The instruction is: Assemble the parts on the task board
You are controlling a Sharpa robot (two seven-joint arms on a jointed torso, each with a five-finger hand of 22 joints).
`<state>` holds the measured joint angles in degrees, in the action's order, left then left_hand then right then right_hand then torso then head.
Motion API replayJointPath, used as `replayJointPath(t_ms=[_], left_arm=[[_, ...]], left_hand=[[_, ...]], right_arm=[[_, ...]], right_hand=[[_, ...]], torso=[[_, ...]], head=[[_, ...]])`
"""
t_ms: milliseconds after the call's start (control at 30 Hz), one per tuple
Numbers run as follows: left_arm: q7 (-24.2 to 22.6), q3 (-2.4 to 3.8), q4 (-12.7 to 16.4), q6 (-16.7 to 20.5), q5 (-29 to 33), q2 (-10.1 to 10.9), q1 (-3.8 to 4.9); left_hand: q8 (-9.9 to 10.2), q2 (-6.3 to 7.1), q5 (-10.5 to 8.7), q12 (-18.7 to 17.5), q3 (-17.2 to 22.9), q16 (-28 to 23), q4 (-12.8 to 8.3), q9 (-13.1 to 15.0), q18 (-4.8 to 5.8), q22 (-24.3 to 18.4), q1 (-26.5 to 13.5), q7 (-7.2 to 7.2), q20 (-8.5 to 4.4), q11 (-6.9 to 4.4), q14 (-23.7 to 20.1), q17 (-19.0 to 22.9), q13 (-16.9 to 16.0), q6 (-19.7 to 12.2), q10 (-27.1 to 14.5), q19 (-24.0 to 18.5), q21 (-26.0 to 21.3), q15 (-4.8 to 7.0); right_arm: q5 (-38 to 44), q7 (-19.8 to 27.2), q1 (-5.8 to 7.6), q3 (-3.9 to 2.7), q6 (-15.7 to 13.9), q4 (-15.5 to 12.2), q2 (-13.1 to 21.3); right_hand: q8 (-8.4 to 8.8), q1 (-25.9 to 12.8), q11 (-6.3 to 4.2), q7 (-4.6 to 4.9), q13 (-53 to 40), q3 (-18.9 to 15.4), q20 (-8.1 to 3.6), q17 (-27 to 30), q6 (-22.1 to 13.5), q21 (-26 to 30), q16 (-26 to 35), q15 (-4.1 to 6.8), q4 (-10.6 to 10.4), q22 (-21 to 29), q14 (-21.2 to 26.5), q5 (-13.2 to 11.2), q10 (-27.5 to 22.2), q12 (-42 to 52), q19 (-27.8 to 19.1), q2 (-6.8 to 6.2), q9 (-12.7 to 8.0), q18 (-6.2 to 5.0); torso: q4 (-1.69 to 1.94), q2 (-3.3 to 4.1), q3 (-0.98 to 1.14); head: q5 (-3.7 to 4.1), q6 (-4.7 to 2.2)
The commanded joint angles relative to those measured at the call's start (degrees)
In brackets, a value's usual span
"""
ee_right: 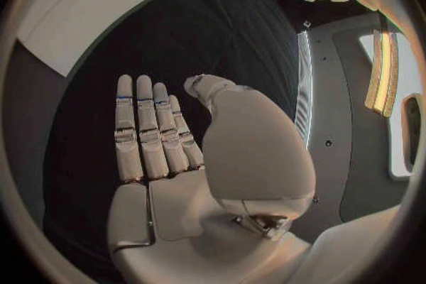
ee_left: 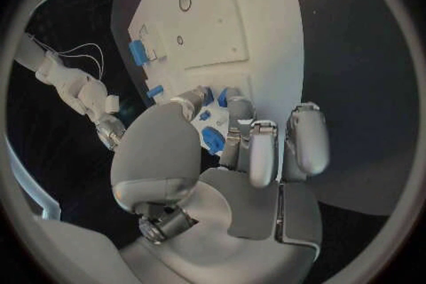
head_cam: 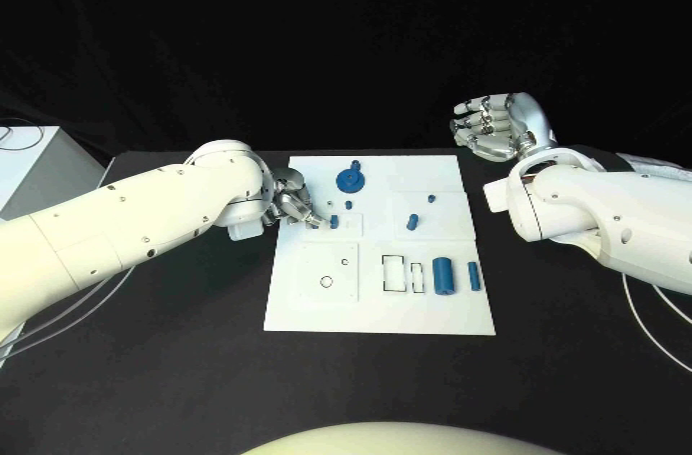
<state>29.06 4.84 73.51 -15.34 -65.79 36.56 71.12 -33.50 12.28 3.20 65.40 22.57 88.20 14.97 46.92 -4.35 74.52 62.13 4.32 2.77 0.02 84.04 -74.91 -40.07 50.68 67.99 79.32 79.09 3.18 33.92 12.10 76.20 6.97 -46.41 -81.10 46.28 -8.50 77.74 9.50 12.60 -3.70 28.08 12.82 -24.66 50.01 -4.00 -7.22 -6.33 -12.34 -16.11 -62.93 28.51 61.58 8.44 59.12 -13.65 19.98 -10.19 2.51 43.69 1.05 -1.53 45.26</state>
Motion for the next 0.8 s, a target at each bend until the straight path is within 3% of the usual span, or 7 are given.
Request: replayJointPath(t_ms=[33, 200, 300, 433, 600, 800], left_arm=[[1.37, -0.66, 0.02, -2.71, 0.03, 0.2, -0.98], [1.38, -0.54, 0.61, -3.09, 0.09, 0.82, -0.98], [1.36, -0.14, 1.39, -3.27, 0.11, 1.68, -0.98], [1.26, 0.74, 2.49, -2.81, 0.43, 2.75, -0.98], [0.8, 2.33, 4.03, -0.5, 2.76, 4.15, -0.97], [-0.04, 3.96, 5.58, 3.53, 5.27, 5.78, -0.98]], left_hand=[[-0.27, 0.03, -0.15, 0.21, -0.71, -0.27, 0.2, -0.05, 0.27, -0.05, 1.1, -0.03, 0.07, 0.15, 4.57, -11.12, 0.08, -0.35, -0.26, -0.01, -0.19, -0.02], [-0.68, -0.05, -0.15, 0.16, -1.58, -0.37, 0.75, -0.01, 0.24, -0.18, 2.12, -0.08, 0.07, 0.11, 4.49, -10.94, 0.21, -0.24, -0.42, -0.12, -0.3, 0.0], [-0.83, -0.01, -0.15, -0.07, -2.27, -0.6, 1.12, -0.01, 0.13, -0.61, 2.73, -0.03, 0.08, 0.15, 4.33, -10.51, 0.63, -0.5, -0.8, -0.44, -0.64, -0.02], [-0.92, -0.3, -0.14, -0.97, -3.48, -1.15, 1.5, -0.08, -0.14, -1.7, 3.74, 0.31, 0.24, 0.44, 3.9, -9.5, 2.25, -1.54, -2.28, -1.31, -1.53, -0.27], [-0.91, -1.45, -0.11, -3.73, -6.04, -2.67, 1.6, -0.4, -0.87, -4.63, 5.74, 1.33, 1.04, 1.45, 2.47, -6.71, 7.19, -4.59, -7.51, -3.76, -3.99, -1.18], [-0.93, -2.03, -0.07, -4.98, -7.51, -4.01, 1.64, -0.99, -1.55, -7.34, 7.5, 1.77, 1.56, 1.94, 1.16, -4.25, 8.78, -5.85, -10.1, -5.94, -6.28, -1.66]], right_arm=[[0.54, 0.37, -0.05, -0.01, 0.67, -0.09, 0.03], [0.54, 0.34, -0.09, -0.01, 0.68, -0.06, 0.05], [0.54, 0.32, -0.14, -0.01, 0.69, -0.06, 0.1], [0.54, 0.3, -0.2, -0.01, 0.68, -0.03, 0.13], [0.54, 0.28, -0.34, -0.01, 0.71, 0.03, 0.15], [0.54, 0.27, -0.54, -0.01, 0.72, 0.15, 0.14]], right_hand=[[0.31, -0.55, 0.18, 0.98, 0.06, -0.01, 0.0, 0.1, -0.46, 0.38, 0.36, -0.36, 0.4, 0.13, 0.05, 0.34, -0.05, -0.4, -0.48, 0.03, -0.07, -0.28], [0.31, -0.55, 0.18, 0.98, 0.06, -0.01, 0.0, 0.1, -0.46, 0.38, 0.36, -0.36, 0.4, 0.13, 0.05, 0.34, -0.05, -0.4, -0.48, 0.03, -0.07, -0.28], [0.31, -0.55, 0.18, 0.98, 0.06, -0.01, 0.0, 0.1, -0.46, 0.38, 0.36, -0.36, 0.4, 0.13, 0.05, 0.34, -0.05, -0.4, -0.48, 0.03, -0.07, -0.28], [0.34, -0.51, 0.19, 0.99, 0.06, 0.01, 0.01, 0.15, -0.48, 0.37, 0.41, -0.37, 0.45, 0.22, 0.05, 0.39, -0.08, -0.41, -0.5, 0.03, -0.08, -0.28], [0.37, -0.46, 0.2, 1.0, 0.06, 0.02, 0.02, 0.2, -0.49, 0.37, 0.45, -0.38, 0.51, 0.31, 0.05, 0.47, -0.1, -0.43, -0.52, 0.04, -0.08, -0.28], [0.38, -0.44, 0.2, 1.01, 0.06, 0.02, 0.03, 0.23, -0.49, 0.36, 0.47, -0.38, 0.54, 0.36, 0.05, 0.51, -0.11, -0.44, -0.52, 0.03, -0.09, -0.28]], torso=[[0.08, -0.03, 0.03], [0.03, -0.03, -0.02], [0.08, -0.1, -0.01], [0.08, -0.11, 0.0], [0.1, -0.15, -0.07], [-0.02, -0.09, 0.0]], head=[[0.03, -0.01], [0.03, -0.11], [0.08, -0.14], [0.1, -0.35], [0.01, -0.61], [0.05, -0.98]])
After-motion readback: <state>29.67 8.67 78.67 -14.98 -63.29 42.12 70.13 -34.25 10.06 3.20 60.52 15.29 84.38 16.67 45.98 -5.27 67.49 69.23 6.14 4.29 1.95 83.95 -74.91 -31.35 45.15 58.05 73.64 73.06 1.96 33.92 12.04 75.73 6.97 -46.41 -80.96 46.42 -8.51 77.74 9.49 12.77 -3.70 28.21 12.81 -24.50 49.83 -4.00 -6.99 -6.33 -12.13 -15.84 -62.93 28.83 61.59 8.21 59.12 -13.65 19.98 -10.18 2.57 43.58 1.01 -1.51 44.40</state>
